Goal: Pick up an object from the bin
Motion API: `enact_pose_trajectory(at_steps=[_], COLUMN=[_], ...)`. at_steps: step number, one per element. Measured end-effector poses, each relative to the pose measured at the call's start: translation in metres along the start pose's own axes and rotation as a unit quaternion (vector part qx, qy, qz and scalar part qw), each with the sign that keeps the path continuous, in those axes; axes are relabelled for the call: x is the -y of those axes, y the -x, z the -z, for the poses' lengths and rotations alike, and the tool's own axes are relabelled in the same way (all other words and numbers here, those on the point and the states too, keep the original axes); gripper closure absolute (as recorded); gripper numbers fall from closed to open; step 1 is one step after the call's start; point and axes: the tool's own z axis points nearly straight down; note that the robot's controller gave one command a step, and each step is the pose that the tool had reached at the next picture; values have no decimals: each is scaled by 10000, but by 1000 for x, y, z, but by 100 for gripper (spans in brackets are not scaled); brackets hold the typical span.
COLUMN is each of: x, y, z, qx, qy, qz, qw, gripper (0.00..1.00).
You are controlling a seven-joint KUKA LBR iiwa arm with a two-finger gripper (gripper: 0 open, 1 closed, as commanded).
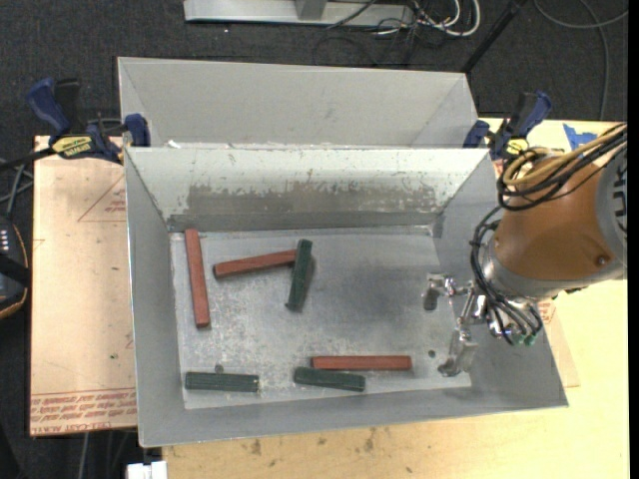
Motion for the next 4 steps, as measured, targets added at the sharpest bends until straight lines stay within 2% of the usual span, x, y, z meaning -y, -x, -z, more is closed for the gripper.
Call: enact_pose_trajectory(at_steps=[1, 2, 3, 4], x=[0, -89, -89, -106], y=[0, 9, 9, -5], z=[0, -61, -61, 128], qx=[0, -4, -4, 47], qy=[0, 9, 8, -4], qz=[1, 1097, 1098, 1332], qw=[10000, 9940, 9939, 9911], gripper=[0, 100, 100, 100])
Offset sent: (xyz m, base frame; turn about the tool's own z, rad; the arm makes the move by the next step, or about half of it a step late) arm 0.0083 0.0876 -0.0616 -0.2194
